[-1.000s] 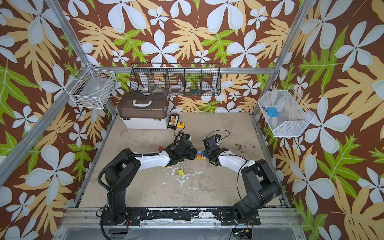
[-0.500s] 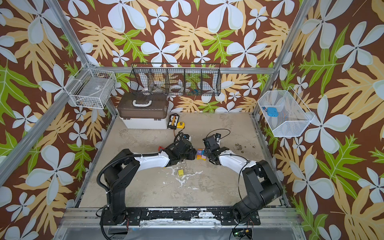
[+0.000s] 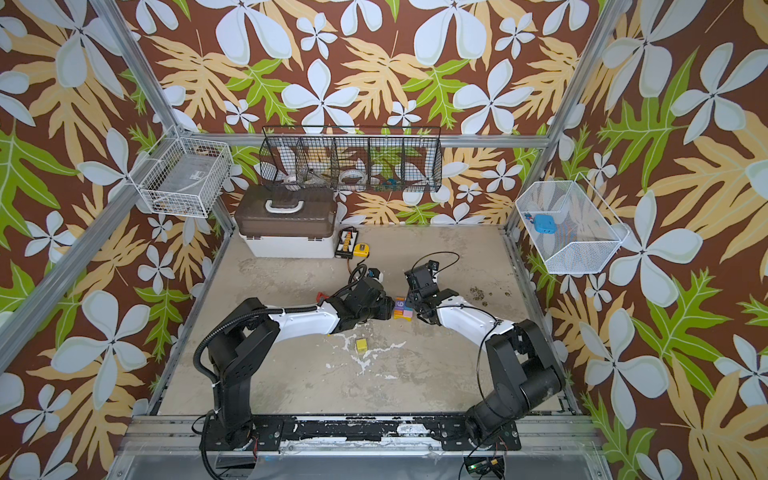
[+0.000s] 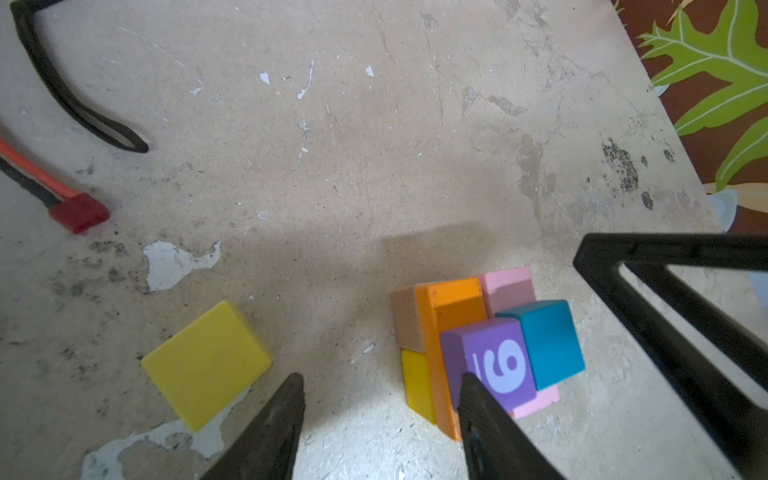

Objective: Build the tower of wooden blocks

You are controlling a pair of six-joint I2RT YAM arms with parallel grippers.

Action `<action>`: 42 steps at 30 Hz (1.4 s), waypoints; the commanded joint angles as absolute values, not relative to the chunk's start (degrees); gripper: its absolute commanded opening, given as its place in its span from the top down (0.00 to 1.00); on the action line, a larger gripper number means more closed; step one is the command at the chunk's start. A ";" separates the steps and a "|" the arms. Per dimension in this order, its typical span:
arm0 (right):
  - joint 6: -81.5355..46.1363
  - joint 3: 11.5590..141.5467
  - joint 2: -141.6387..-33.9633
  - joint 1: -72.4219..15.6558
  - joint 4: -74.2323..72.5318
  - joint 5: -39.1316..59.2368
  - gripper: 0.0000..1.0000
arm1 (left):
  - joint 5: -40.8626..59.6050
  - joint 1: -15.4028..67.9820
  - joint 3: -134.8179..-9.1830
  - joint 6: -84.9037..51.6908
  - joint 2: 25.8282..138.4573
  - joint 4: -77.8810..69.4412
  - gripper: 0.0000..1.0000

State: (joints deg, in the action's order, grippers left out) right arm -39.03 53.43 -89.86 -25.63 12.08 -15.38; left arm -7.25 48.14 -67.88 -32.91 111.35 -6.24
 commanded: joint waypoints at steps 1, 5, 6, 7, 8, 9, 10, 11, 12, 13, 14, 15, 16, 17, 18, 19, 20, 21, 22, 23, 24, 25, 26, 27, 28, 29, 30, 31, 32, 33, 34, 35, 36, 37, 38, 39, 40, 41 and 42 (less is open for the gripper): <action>-37.32 54.21 -90.45 -25.73 12.62 -14.90 0.50 | -7.42 48.21 -68.29 -33.22 111.62 -6.68 0.39; -37.03 55.19 -91.95 -25.67 13.23 -14.20 0.51 | -8.27 48.21 -68.38 -32.87 111.58 -6.42 0.39; -37.00 55.35 -92.31 -25.65 13.22 -13.95 0.53 | -8.50 48.17 -68.38 -32.83 111.54 -6.25 0.39; -36.94 55.52 -92.66 -25.67 13.25 -13.68 0.54 | -8.70 48.17 -68.47 -32.76 111.57 -6.16 0.39; -36.92 55.71 -93.09 -25.68 13.33 -13.29 0.54 | -8.88 48.23 -68.60 -32.63 111.62 -6.05 0.39; -36.68 56.06 -93.63 -25.64 13.52 -13.06 0.55 | -9.01 48.22 -68.71 -32.54 111.57 -5.95 0.39; -36.66 56.37 -94.00 -25.66 13.75 -12.84 0.55 | -9.13 48.20 -68.73 -32.54 111.53 -5.84 0.39; -36.57 56.62 -94.44 -25.66 13.99 -12.75 0.55 | -9.31 48.18 -68.82 -32.52 111.51 -5.71 0.39; -36.64 56.82 -94.78 -25.65 14.12 -12.67 0.56 | -9.37 48.17 -68.82 -32.43 111.41 -5.67 0.39; -36.58 56.86 -95.00 -25.62 14.14 -12.50 0.56 | -9.40 48.24 -68.86 -32.47 111.36 -5.60 0.39; -36.64 56.93 -95.10 -25.69 14.11 -12.33 0.56 | -9.54 48.23 -68.82 -32.52 111.22 -5.58 0.39; -36.71 56.87 -95.10 -25.71 14.10 -12.31 0.57 | -9.65 48.24 -68.82 -32.39 111.15 -5.51 0.39; -36.65 56.80 -95.10 -25.70 14.09 -12.30 0.56 | -9.83 48.24 -68.82 -32.39 111.02 -5.46 0.39; -36.78 56.78 -94.95 -25.67 14.13 -12.31 0.56 | -9.89 48.19 -68.76 -32.37 110.88 -5.38 0.39; -36.78 56.63 -94.76 -25.75 14.04 -12.35 0.56 | -9.89 48.20 -68.73 -32.27 110.84 -5.36 0.39; -36.90 56.45 -94.58 -25.67 13.90 -12.39 0.56 | -9.90 48.20 -68.73 -32.26 110.84 -5.37 0.39; -36.91 56.28 -94.44 -25.66 13.81 -12.39 0.56 | -9.93 48.20 -68.80 -32.26 110.86 -5.32 0.39; -36.88 56.17 -94.23 -25.66 13.68 -12.27 0.56 | -9.98 48.25 -68.81 -32.17 110.86 -5.29 0.39; -36.91 56.08 -94.22 -25.70 13.69 -12.20 0.56 | -10.03 48.22 -68.73 -32.20 110.90 -5.24 0.39; -36.93 56.07 -94.26 -25.68 13.72 -12.21 0.57 | -10.04 48.25 -68.74 -32.21 110.90 -5.20 0.39; -37.00 55.99 -94.23 -25.66 13.80 -12.22 0.57 | -10.02 48.24 -68.73 -32.17 110.86 -5.19 0.39; -37.01 55.99 -94.31 -25.61 13.77 -12.28 0.57 | -10.02 48.20 -68.73 -32.17 110.85 -5.21 0.39; -37.00 56.07 -94.39 -25.66 13.75 -12.37 0.57 | -10.02 48.17 -68.73 -32.17 110.90 -5.23 0.39; -37.00 56.20 -94.48 -25.64 13.95 -12.39 0.57 | -10.03 48.17 -68.73 -32.17 110.84 -5.20 0.39; -37.05 56.35 -94.48 -25.67 13.98 -12.48 0.57 | -10.03 48.18 -68.73 -32.18 110.89 -5.24 0.39; -37.02 56.46 -94.41 -25.67 14.15 -12.61 0.57 | -10.03 48.21 -68.73 -32.17 110.92 -5.22 0.39; -37.00 56.49 -94.19 -25.66 14.32 -12.81 0.57 | -10.06 48.18 -68.73 -32.16 110.86 -5.21 0.39; -37.01 56.50 -93.94 -25.66 14.45 -13.12 0.57 | -10.11 48.23 -68.73 -32.11 110.88 -5.26 0.39; -37.00 56.51 -93.51 -25.66 14.71 -13.56 0.57 | -10.16 48.17 -68.73 -32.02 110.91 -5.20 0.39; -37.00 56.44 -92.93 -25.66 14.93 -14.11 0.57 | -10.26 48.19 -68.73 -32.04 110.84 -5.23 0.39; -37.21 56.31 -92.31 -25.69 15.19 -14.81 0.57 | -10.28 48.18 -68.69 -32.05 110.92 -5.20 0.39; -37.39 56.05 -91.44 -25.58 15.60 -15.76 0.56 | -10.44 48.21 -68.64 -32.00 110.84 -5.25 0.39; -37.73 55.55 -90.43 -25.30 15.63 -16.37 0.56 | -10.55 48.18 -68.59 -32.00 110.87 -5.24 0.39; -38.25 54.74 -89.32 -24.78 15.48 -16.56 0.56 | -10.70 48.25 -68.51 -31.99 110.91 -5.20 0.39; -38.72 53.53 -88.08 -24.14 14.95 -16.46 0.56 | -10.81 48.18 -68.47 -31.96 110.91 -5.24 0.39; -39.22 52.47 -87.19 -23.52 14.45 -16.37 0.56 | -10.81 48.24 -68.38 -31.91 110.92 -5.25 0.39; -39.87 51.16 -86.21 -22.67 13.76 -15.98 0.56 | -10.96 48.25 -68.38 -31.90 110.91 -5.21 0.39; -40.49 49.92 -85.48 -21.70 13.11 -15.30 0.56 | -10.99 48.25 -68.38 -31.91 110.97 -5.24 0.39; -40.98 49.04 -85.04 -20.87 12.60 -14.48 0.56 | -11.12 48.25 -68.44 -31.86 111.01 -5.27 0.39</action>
